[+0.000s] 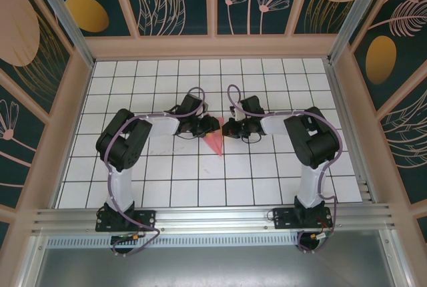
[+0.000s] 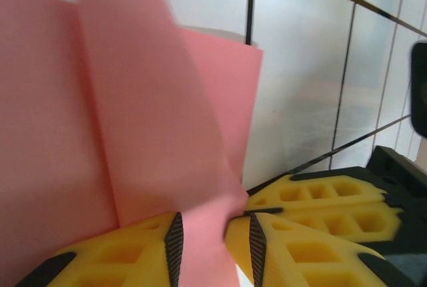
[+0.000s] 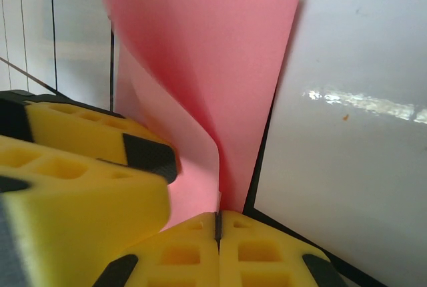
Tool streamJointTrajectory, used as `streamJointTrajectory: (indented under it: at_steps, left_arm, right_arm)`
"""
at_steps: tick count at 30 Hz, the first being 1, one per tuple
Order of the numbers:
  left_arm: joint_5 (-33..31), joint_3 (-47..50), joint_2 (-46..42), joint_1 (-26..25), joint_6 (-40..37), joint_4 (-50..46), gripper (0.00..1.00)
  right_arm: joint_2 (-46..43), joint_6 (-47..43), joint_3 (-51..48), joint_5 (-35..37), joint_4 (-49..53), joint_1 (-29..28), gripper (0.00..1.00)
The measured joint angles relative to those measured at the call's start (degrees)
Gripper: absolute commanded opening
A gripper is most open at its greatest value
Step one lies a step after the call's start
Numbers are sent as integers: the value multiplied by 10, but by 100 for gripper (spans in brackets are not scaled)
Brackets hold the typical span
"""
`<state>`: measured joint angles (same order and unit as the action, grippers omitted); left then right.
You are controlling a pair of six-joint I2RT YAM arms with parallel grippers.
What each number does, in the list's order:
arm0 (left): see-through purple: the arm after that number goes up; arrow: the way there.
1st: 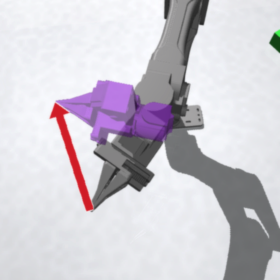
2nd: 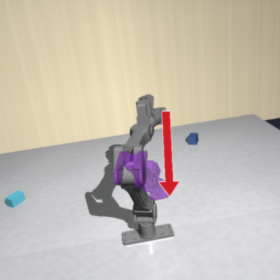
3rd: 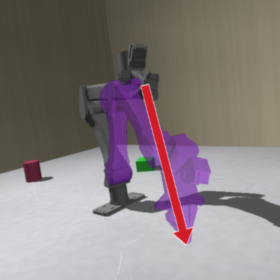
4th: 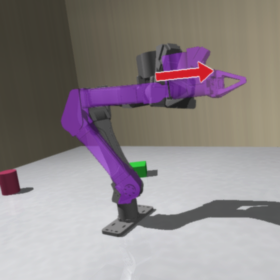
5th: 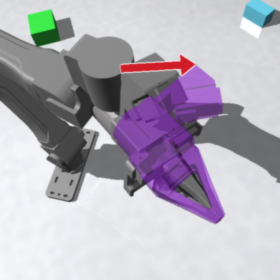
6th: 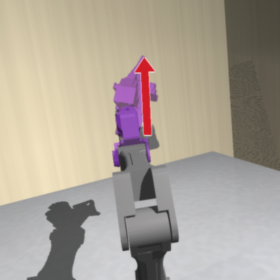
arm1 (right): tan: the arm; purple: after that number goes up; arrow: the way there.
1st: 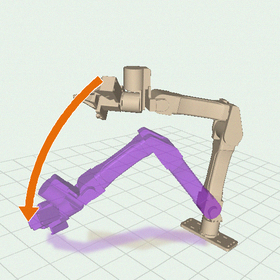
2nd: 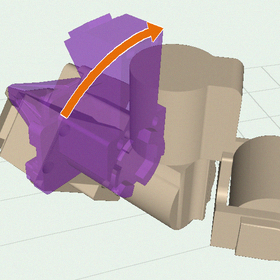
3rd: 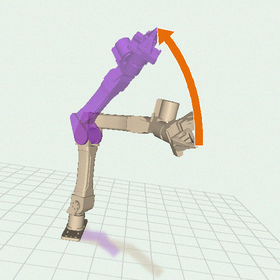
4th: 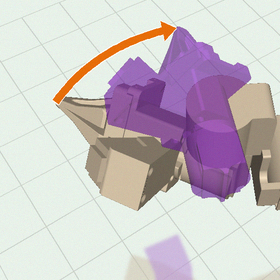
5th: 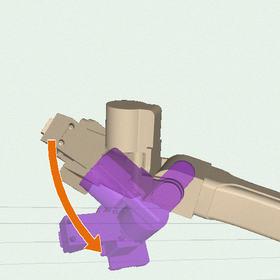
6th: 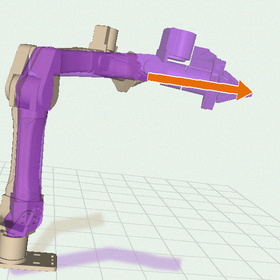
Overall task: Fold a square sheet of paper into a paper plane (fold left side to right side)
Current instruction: Fourth fold the wing at the center of the table.
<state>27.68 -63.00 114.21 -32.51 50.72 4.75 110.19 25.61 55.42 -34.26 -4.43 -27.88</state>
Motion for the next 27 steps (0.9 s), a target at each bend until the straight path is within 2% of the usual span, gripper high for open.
streamJointTrajectory:
  at_steps: [12,21,27]
  left_arm:
    - [2,11,0,2,0,22,35]
    - [2,16,-2,1,0,31,35]
    - [2,17,-2,2,0,34,35]
  right_arm:
    - [-39,-3,0,32,42,-5,26]
    - [-148,5,-43,2,44,-18,23]
    - [-154,27,-82,-19,31,-68,23]
